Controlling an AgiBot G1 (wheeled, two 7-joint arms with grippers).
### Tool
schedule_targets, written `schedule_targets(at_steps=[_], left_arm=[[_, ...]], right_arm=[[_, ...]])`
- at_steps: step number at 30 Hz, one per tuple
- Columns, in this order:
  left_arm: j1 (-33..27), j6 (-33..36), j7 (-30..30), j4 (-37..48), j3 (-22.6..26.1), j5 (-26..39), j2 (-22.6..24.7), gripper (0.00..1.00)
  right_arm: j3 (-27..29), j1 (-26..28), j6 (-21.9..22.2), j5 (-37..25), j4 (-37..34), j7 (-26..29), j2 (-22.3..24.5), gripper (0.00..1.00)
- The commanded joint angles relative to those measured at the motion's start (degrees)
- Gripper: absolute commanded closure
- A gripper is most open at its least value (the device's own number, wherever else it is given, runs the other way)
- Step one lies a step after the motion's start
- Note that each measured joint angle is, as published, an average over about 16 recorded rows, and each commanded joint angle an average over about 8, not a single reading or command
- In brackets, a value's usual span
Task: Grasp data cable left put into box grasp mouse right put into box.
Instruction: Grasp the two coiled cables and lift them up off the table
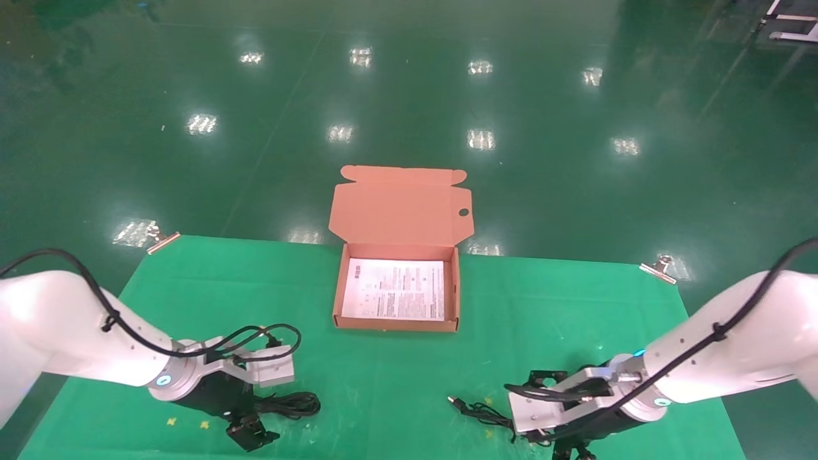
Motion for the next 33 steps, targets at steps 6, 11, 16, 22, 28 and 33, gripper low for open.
schedule_targets(at_steps=[6, 11, 16, 22, 28, 33], left_arm=[[-1.94, -2.04, 4.12, 8.84, -0.28, -0.59, 2.65, 0.0], [-2.94, -3.14, 7.18, 13.12, -0.37, -0.81, 3.71, 0.0], [-3.63, -3.72, 9.1, 15.88, -0.37, -0.87, 4.35, 0.56], [-3.95, -3.97, 9.41, 16.83, -0.37, -0.9, 4.7, 1.0], [-3.83, -3.87, 9.24, 16.27, -0.35, -0.89, 4.5, 1.0], [-3.73, -3.81, 9.13, 15.94, -0.34, -0.88, 4.38, 1.0]], right_arm=[[-0.61, -0.41, 3.13, -1.06, -8.66, -4.55, -4.41, 0.0], [-0.95, -0.8, 6.11, -2.06, -13.25, -7.4, -6.74, 0.22], [-0.7, -1.16, 8.74, -2.17, -15.72, -8.98, -7.78, 0.84], [-0.44, -1.4, 9.87, -2.01, -16.46, -9.25, -8.01, 1.0], [-0.5, -1.36, 9.33, -2.01, -15.98, -9.14, -7.83, 1.0], [-0.56, -1.29, 8.98, -2.02, -15.71, -9.07, -7.72, 1.0]])
